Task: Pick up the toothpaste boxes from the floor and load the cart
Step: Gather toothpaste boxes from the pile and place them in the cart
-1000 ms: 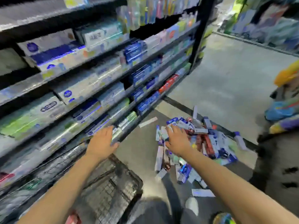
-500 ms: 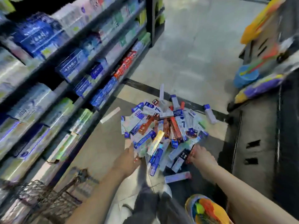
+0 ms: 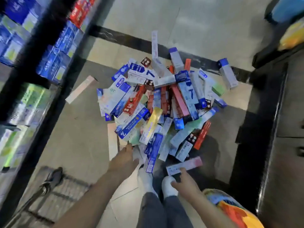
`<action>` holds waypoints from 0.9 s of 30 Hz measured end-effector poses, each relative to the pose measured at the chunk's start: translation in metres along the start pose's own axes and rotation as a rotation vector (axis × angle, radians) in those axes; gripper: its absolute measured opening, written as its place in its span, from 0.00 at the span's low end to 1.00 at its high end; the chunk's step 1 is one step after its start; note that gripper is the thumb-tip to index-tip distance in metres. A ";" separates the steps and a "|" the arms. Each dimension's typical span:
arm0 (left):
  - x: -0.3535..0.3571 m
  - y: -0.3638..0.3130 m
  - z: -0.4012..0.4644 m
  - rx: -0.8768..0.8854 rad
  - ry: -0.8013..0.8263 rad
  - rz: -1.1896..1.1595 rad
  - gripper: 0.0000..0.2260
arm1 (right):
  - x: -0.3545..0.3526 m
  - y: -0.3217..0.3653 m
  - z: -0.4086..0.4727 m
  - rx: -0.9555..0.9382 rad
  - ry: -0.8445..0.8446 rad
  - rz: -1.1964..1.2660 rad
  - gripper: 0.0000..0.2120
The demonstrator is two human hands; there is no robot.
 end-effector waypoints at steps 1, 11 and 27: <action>0.016 0.004 0.019 0.005 0.005 -0.003 0.25 | 0.011 -0.003 0.020 0.016 0.012 0.026 0.30; 0.104 0.013 0.203 0.101 -0.142 -0.196 0.32 | 0.120 0.002 0.203 0.034 0.022 0.365 0.33; 0.083 -0.004 0.170 -0.116 -0.193 -0.321 0.30 | 0.063 0.010 0.156 -0.013 -0.087 0.225 0.19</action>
Point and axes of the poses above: each hand's wrist, its own z-axis towards the middle knuckle, its own x-axis out of the palm, y = z × x, the point moved 3 cm from there along z, towards the middle knuckle, and after that the axes turned 1 degree about x, right-handed, at the moved point
